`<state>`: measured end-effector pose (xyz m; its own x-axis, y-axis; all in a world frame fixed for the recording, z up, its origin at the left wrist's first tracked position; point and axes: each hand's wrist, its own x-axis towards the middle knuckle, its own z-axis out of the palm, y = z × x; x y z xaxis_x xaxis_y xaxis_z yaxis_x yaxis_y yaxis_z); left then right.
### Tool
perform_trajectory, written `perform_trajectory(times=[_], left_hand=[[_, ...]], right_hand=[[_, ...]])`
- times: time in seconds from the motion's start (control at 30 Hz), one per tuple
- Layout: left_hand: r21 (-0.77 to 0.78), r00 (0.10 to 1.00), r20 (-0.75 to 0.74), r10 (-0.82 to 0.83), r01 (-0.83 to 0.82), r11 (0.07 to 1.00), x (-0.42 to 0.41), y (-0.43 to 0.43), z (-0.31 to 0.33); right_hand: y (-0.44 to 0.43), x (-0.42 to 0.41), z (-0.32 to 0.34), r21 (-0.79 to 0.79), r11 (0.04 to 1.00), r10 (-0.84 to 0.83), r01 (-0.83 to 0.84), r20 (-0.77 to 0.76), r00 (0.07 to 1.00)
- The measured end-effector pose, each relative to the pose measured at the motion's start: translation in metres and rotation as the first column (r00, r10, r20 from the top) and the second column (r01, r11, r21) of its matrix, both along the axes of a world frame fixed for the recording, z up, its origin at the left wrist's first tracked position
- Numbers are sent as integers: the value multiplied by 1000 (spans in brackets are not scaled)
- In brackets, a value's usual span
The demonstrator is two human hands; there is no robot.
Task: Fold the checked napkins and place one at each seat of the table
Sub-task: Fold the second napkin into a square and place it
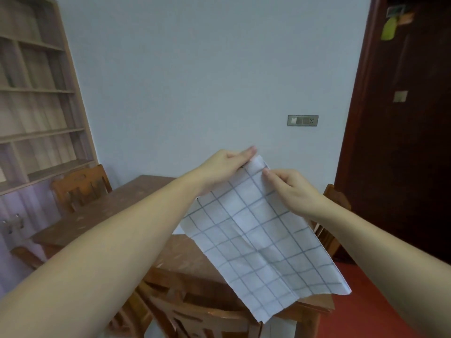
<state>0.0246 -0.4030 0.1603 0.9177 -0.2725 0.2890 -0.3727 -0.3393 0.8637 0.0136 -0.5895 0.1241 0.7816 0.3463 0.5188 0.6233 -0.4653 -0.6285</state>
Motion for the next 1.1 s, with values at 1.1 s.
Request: perform_trajectory(times=[1.1], left_hand=[[11, 994, 28, 103, -104, 995, -24, 45, 5]], right_hand=[[-36, -29, 36, 500, 848, -65, 177, -233, 970]])
